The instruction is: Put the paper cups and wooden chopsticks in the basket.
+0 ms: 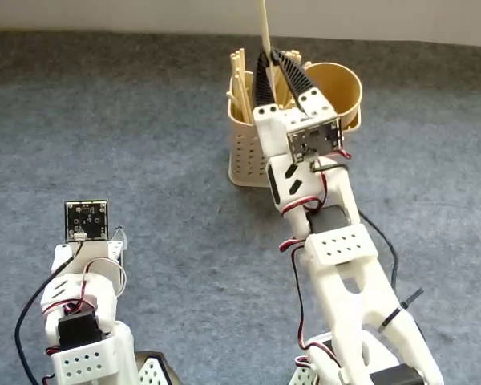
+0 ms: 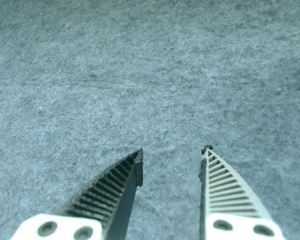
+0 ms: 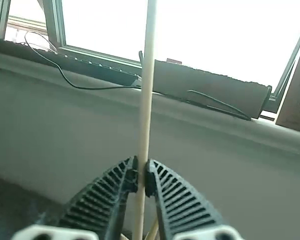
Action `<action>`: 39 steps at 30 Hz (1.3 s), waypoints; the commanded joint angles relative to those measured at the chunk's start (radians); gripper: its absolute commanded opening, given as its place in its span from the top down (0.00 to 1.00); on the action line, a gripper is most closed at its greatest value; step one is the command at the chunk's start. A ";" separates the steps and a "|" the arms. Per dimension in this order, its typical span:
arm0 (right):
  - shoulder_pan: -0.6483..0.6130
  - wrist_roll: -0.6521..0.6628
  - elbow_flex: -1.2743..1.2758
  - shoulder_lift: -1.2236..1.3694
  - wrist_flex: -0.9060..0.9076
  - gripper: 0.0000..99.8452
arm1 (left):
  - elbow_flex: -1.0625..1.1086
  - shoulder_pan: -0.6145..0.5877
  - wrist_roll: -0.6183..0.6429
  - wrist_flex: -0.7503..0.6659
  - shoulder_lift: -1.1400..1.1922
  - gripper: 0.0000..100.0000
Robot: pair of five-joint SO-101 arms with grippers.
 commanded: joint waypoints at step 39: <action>-0.084 -0.098 0.133 -0.796 0.671 0.99 | 0.019 -0.012 -0.006 0.000 -0.004 0.81</action>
